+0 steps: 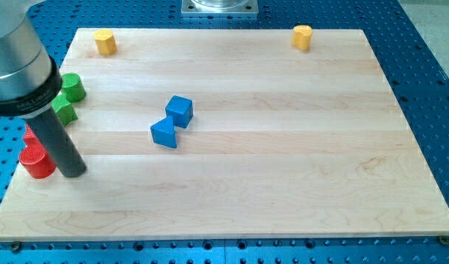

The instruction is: Move the yellow hexagon to the top right of the blue cube

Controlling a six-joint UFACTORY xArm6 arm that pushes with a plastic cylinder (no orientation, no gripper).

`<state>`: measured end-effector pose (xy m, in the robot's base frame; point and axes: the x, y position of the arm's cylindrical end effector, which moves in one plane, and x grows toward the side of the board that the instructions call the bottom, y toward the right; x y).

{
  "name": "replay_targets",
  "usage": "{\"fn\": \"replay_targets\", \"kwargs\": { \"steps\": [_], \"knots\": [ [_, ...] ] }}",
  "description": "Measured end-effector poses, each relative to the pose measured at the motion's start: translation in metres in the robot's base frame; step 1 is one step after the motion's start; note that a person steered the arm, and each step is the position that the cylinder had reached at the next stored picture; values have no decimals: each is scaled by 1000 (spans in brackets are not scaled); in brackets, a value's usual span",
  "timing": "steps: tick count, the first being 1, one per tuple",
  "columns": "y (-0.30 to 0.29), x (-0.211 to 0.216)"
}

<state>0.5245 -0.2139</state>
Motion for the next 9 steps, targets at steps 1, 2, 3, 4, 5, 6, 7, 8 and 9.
{"fn": "replay_targets", "kwargs": {
  "steps": [1, 2, 3, 4, 5, 6, 7, 8, 9],
  "knots": [
    [25, -53],
    [32, -120],
    [32, -183],
    [32, -237],
    [0, -250],
    [-44, -254],
    [-46, -292],
    [-16, -307],
    [39, -309]
  ]
}}
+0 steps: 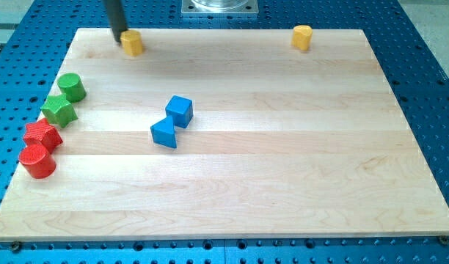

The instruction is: Move the yellow hexagon to the top right of the blue cube

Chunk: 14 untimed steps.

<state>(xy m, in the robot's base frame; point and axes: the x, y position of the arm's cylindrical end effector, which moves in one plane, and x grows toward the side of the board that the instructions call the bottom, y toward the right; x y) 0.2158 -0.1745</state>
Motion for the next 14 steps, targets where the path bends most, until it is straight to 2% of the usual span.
{"fn": "replay_targets", "kwargs": {
  "steps": [1, 2, 3, 4, 5, 7, 10, 11, 12, 13, 14],
  "knots": [
    [56, 1],
    [72, 32],
    [72, -17],
    [38, -17],
    [-3, 9],
    [89, 95],
    [111, 103],
    [53, 95],
    [79, 135],
    [100, 138],
    [95, 129]
  ]
}}
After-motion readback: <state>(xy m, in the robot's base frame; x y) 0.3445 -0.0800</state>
